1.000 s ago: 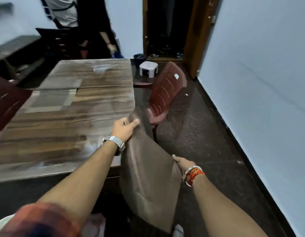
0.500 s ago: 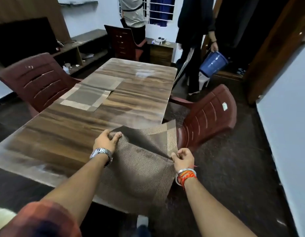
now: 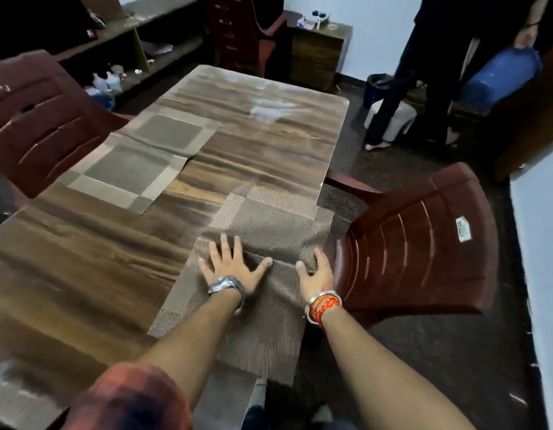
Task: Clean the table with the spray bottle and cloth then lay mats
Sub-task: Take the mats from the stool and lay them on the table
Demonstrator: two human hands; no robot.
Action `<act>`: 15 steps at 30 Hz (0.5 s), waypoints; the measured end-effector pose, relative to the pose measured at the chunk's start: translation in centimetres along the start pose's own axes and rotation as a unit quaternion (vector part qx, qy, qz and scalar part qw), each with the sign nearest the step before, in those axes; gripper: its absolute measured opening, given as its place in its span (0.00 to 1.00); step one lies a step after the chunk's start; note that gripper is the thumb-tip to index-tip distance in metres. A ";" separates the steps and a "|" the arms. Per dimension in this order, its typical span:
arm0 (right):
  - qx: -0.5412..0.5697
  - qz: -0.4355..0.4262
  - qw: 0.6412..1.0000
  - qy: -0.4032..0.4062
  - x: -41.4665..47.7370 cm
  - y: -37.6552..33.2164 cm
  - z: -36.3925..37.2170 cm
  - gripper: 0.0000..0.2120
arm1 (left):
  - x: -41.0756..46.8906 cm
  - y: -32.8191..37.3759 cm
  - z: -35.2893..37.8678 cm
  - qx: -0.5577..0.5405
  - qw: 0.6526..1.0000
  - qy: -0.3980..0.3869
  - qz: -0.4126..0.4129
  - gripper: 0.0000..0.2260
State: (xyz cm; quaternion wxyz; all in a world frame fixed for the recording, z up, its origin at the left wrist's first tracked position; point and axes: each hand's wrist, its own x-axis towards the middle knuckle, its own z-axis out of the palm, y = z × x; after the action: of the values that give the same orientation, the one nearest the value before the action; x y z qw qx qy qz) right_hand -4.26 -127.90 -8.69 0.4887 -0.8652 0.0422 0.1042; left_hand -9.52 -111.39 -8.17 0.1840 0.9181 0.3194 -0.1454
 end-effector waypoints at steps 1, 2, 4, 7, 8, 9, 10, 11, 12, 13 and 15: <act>-0.018 -0.003 0.999 -0.029 0.8 0.1 0.3 0.31 | 0.5 0.8 0.4 0.000 1.000 -0.018 -0.007 0.50; -0.047 0.006 0.997 -0.063 1.9 0.1 0.6 0.36 | 1.3 1.6 0.7 0.003 0.999 -0.040 -0.018 0.51; -0.134 0.017 0.985 -0.110 3.8 0.5 1.1 0.43 | 2.8 2.8 1.1 0.015 0.996 -0.074 -0.039 0.53; -0.306 -0.034 0.935 -0.174 5.7 0.9 0.8 0.42 | 4.6 4.2 1.1 0.020 0.995 -0.075 -0.061 0.56; -0.354 -0.073 0.912 -0.196 6.4 1.1 0.6 0.40 | 5.2 4.7 1.0 0.023 0.995 -0.072 -0.065 0.55; -0.384 -0.116 0.890 -0.215 7.2 1.3 0.3 0.38 | 6.0 5.3 0.9 0.026 0.995 -0.072 -0.071 0.54; -0.396 -0.151 0.876 -0.230 7.9 1.4 0.1 0.37 | 6.8 5.9 0.8 0.029 0.994 -0.072 -0.079 0.52; -0.401 -0.174 0.867 -0.240 8.5 1.5 0.0 0.37 | 7.6 6.4 0.6 0.029 0.993 -0.072 -0.087 0.50; -0.404 -0.188 0.861 -0.246 9.3 1.6 -0.1 0.36 | 8.6 7.0 0.6 0.026 0.993 -0.069 -0.094 0.48; -0.409 -0.197 0.855 -0.251 10.1 1.6 -0.1 0.36 | 9.5 7.5 0.5 0.023 0.993 -0.066 -0.098 0.46; -0.420 -0.207 0.845 -0.259 11.6 1.5 0.2 0.37 | 11.2 8.1 0.4 0.027 0.993 -0.058 -0.103 0.46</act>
State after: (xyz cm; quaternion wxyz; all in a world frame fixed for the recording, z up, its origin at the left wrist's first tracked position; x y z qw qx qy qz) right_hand 6.74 -128.16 -12.67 0.0821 -0.9178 -0.3141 0.2286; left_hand 4.05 -111.51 -10.89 0.1614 0.8748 0.3972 -0.2257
